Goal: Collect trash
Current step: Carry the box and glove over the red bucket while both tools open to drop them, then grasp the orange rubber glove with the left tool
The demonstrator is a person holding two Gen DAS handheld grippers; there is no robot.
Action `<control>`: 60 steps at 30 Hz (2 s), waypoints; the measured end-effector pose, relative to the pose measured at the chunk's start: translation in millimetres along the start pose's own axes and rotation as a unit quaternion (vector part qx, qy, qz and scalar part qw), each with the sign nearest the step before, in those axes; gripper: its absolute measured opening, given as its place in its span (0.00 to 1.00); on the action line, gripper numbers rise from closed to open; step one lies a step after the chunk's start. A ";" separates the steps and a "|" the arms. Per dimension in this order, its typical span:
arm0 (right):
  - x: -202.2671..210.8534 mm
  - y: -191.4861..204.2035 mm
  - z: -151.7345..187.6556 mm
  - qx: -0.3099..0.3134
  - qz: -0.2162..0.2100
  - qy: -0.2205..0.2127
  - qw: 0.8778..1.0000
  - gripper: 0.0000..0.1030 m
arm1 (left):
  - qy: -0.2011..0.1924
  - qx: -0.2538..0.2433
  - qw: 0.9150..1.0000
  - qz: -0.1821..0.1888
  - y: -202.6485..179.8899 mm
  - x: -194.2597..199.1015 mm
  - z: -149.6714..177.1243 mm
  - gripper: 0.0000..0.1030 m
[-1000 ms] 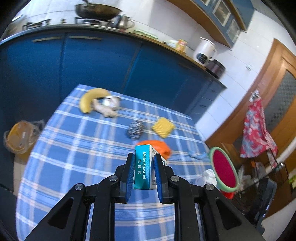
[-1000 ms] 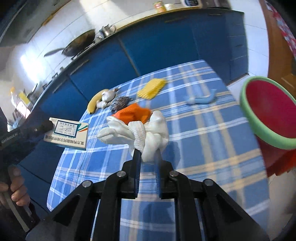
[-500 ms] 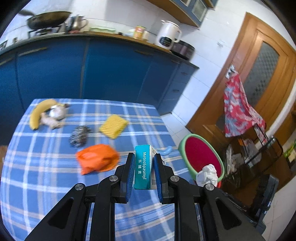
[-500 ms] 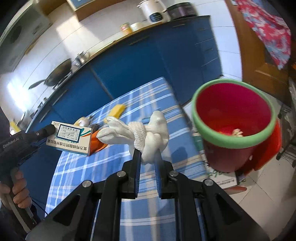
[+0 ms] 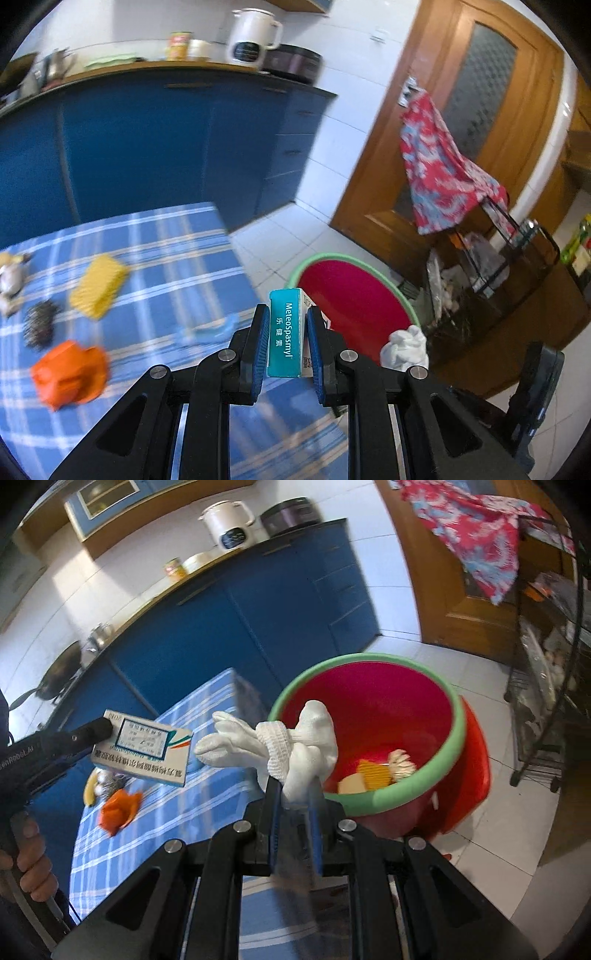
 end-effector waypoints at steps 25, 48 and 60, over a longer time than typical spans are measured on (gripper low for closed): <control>-44.1 -70.6 -6.6 -0.066 0.037 0.005 0.997 0.24 | 0.053 -0.052 0.997 0.003 -57.9 -107.9 10.5 0.44; -9.5 -22.1 -6.1 -0.040 -0.002 -0.026 0.999 0.43 | 0.013 0.012 0.998 -0.052 8.0 -28.6 5.0 0.44; 0.7 17.6 -4.3 -0.015 -0.027 -0.028 0.999 0.45 | -0.012 0.060 0.992 -0.109 78.6 18.3 8.6 0.46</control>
Point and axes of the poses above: each gripper's, at about its wrist camera, not at the fingertips, and x roughly against the way its jaws point, y to its left, z to its underside, the point moved 5 cm from there along -x, roughly the way its jaws point, and after that the axes turned 13 degrees about x, right-handed, at the moved point
